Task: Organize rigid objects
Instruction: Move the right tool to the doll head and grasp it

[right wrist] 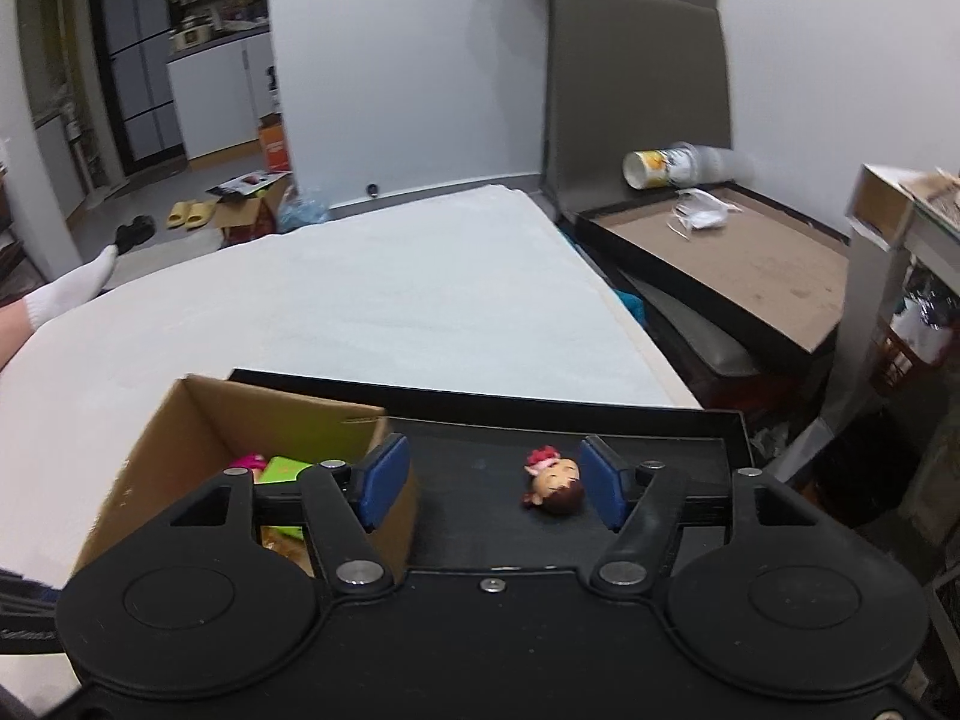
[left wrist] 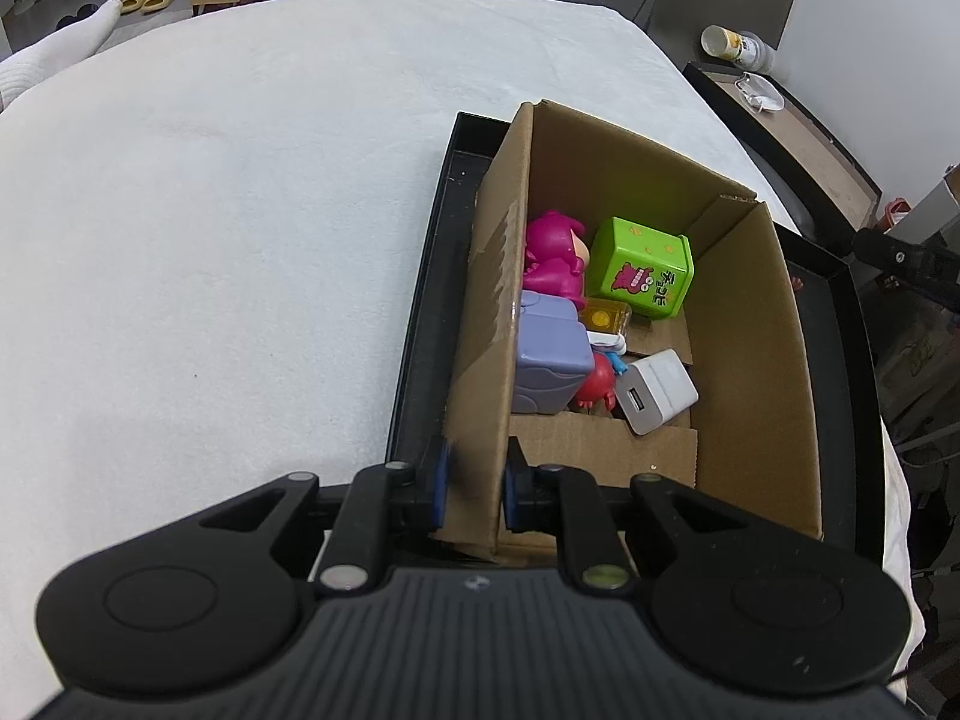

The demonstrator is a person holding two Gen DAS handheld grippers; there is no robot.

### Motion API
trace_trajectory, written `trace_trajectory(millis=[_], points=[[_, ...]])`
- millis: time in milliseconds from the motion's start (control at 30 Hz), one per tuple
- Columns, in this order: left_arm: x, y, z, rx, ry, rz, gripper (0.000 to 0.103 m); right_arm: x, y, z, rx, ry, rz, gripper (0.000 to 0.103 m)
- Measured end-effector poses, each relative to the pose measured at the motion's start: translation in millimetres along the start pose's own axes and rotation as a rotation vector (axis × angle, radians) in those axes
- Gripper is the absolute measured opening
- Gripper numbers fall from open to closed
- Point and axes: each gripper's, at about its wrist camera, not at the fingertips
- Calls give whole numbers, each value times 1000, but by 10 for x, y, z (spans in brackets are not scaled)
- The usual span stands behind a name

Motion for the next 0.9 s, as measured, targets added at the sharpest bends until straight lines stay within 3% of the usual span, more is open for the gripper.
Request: trace_trajectory(millis=[167,400,633,900], points=[[-9,1,4,0,-2,2,16,122,-43,-95,21,-35,-28,78],[-31,-23,12,8,-8,11,16,271,-91,-278,14,-40,-74,79],[-63,-38,21,12,-22,11,17,288,-185,-523,-24,-51,-86,92],[-110,-32,12,11,-38,16,17,360,-322,-823,-68,-73,-106,92]])
Point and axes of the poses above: each gripper's, at about its wrist camera, not at the fingertips, and z roughly against the way its jaws point, x to its right, y to its top, and after that the axes turned 5 degrees about -x, right-handed
